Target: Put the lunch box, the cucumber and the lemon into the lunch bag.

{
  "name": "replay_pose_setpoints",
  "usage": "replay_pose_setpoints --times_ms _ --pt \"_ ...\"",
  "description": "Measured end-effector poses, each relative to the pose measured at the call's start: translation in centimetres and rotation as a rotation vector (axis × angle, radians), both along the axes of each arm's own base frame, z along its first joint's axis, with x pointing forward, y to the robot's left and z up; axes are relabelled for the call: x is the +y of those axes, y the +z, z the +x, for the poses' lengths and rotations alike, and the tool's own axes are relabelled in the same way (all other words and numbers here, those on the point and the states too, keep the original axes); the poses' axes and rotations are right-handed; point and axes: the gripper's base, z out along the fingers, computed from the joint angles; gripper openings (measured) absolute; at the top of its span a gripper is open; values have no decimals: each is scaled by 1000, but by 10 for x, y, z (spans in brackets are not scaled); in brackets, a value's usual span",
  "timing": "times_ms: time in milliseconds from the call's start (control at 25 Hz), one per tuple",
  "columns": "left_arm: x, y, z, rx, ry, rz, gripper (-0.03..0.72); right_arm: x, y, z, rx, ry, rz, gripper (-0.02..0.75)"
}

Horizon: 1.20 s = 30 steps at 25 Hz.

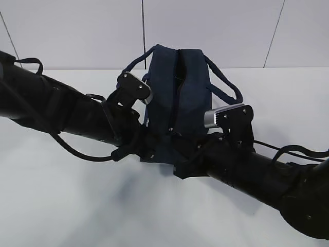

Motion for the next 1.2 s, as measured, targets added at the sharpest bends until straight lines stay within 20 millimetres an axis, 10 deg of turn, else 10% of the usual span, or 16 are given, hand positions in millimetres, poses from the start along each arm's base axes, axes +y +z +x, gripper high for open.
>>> replay_pose_setpoints --times_ms 200,1200 --pt "2 0 2 1 43 -2 19 -1 1 1 3 -25 12 7" --pt "-3 1 -2 37 7 -55 11 -5 42 -1 -91 -44 80 7"
